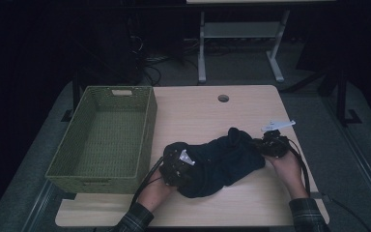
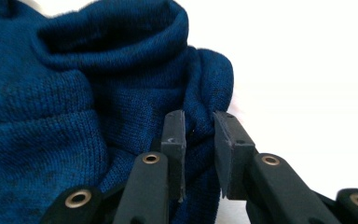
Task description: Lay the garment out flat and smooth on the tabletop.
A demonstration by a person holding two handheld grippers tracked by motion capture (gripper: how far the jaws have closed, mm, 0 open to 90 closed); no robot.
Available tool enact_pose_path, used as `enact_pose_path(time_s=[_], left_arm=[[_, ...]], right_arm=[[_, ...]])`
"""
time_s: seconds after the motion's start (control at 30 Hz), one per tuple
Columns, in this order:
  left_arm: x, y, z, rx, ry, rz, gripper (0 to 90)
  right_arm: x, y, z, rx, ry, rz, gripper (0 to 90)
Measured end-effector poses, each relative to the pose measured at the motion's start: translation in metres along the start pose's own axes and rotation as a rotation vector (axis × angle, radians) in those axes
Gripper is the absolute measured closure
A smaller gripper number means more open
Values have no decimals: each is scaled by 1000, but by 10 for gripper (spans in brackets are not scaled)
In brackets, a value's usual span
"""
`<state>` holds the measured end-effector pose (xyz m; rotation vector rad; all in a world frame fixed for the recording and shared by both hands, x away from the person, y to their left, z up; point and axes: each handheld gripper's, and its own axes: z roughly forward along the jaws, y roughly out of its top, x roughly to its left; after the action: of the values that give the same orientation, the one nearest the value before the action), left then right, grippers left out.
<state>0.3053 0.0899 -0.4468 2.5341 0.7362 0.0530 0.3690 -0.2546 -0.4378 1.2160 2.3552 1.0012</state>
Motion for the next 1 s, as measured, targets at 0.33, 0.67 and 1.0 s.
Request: enact_pose_path(time_s=[0.33, 0.67, 1.0], left_arm=[[-1, 0, 0, -7, 6, -1, 893], [0, 1, 1, -12, -4, -8, 896], [-1, 3, 3, -21, -13, -1, 896]], right_arm=[[-7, 30, -14, 9, -84, -48, 750], [-30, 51, 7, 50, -123, -38, 751], [-45, 50, 45, 101, -123, 11, 747]])
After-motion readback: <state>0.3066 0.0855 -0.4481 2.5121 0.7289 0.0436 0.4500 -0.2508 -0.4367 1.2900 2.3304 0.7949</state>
